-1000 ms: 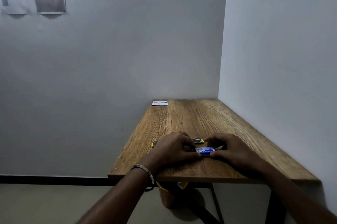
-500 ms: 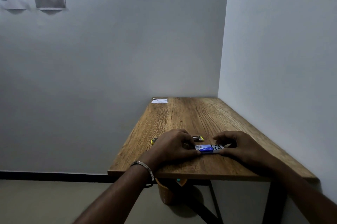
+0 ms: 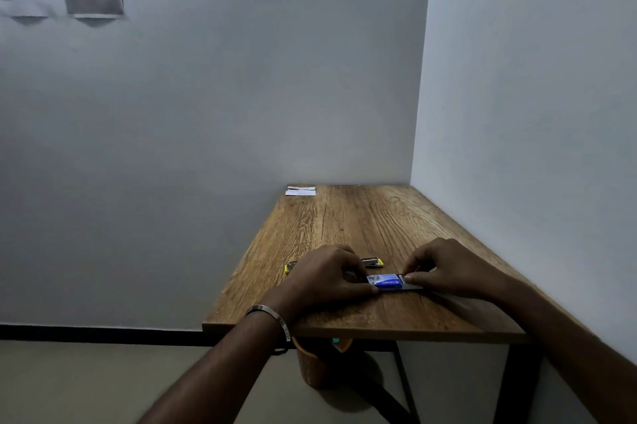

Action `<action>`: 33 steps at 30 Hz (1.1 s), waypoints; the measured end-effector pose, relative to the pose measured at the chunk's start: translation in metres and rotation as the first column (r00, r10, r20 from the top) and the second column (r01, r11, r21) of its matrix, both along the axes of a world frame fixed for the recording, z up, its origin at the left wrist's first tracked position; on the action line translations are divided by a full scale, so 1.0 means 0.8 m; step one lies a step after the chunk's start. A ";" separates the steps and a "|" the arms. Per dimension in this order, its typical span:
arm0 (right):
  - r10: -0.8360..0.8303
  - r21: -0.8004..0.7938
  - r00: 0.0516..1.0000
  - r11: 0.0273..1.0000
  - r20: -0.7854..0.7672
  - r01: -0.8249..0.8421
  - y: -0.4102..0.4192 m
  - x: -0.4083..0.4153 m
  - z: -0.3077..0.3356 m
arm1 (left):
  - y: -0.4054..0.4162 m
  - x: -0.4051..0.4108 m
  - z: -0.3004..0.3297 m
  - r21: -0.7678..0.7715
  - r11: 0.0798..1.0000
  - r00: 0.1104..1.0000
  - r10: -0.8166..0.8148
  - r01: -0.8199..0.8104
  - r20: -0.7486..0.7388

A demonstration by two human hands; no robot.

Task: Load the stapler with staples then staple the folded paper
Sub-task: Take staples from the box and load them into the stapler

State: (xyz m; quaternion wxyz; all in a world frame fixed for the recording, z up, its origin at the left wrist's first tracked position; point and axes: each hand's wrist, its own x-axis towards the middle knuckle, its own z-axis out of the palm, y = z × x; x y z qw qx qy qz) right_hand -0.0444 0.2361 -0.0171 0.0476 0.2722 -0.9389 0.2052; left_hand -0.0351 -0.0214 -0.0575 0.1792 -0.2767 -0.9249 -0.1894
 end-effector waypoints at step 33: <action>-0.022 -0.470 0.970 0.872 0.241 0.137 -0.002 -0.009 -0.018 | 0.000 -0.002 -0.001 0.005 1.000 0.999 -0.024 0.024 -0.025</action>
